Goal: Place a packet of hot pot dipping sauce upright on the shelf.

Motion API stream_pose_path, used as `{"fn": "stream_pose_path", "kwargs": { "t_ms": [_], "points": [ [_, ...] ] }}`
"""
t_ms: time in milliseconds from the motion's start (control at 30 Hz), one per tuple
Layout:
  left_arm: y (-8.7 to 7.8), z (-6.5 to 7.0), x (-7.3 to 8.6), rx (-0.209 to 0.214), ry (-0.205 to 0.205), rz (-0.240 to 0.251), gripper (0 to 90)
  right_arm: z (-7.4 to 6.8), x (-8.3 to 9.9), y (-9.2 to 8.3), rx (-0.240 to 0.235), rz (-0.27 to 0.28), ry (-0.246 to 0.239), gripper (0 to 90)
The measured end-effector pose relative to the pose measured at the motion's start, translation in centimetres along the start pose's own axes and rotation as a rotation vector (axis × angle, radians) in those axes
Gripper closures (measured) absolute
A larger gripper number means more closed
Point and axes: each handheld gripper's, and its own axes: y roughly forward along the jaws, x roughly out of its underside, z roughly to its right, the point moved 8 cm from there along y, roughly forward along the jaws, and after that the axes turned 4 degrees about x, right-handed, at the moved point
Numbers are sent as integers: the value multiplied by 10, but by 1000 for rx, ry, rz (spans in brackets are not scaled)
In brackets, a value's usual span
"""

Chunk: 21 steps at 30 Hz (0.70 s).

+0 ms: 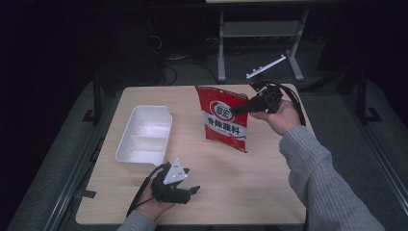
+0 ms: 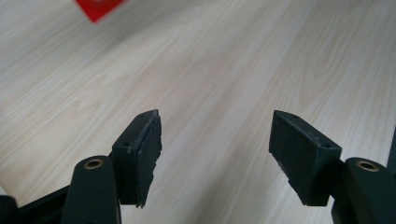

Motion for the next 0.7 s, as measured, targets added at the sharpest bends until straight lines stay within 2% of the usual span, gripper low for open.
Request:
{"fn": "stream_pose_path", "kwargs": {
  "t_ms": [167,400,500,700],
  "points": [
    [-1,2,4,6,10,2,314,-5,-18,17,0,11,3,885],
    [4,8,13,25,27,-35,305,-15,-41,36,-20,33,13,885],
    [6,9,16,32,33,-50,298,-19,-50,44,-19,34,4,885],
    [5,9,18,35,37,-51,290,-28,-69,56,-17,42,-2,885]
  ]
}}
